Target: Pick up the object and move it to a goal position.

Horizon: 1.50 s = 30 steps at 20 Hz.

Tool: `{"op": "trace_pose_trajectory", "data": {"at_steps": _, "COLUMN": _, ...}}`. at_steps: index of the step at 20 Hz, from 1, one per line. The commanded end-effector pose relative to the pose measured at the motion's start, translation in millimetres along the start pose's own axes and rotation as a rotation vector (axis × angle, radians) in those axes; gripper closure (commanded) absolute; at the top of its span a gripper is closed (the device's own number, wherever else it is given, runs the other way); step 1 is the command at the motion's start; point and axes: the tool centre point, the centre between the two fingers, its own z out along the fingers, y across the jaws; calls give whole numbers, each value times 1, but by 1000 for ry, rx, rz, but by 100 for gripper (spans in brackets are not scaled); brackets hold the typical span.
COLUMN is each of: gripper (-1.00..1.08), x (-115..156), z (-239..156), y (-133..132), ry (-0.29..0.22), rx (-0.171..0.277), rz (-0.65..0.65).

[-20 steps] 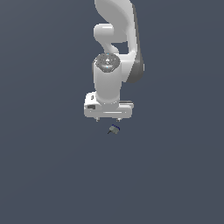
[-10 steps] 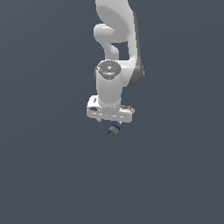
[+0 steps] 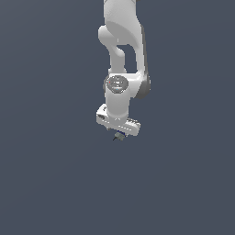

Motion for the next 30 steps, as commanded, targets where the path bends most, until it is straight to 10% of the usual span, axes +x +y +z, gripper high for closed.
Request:
{"op": "trace_pose_trajectory", "data": {"at_steps": 1, "gripper": -92, "x": -3, "z": 10, "y": -1, "ry": 2, "rx": 2, "rz": 58}}
{"op": "trace_pose_trajectory", "data": {"at_steps": 30, "gripper": -92, "x": -11, "z": 80, "y": -2, "ry": 7, "rx": 5, "rz": 197}}
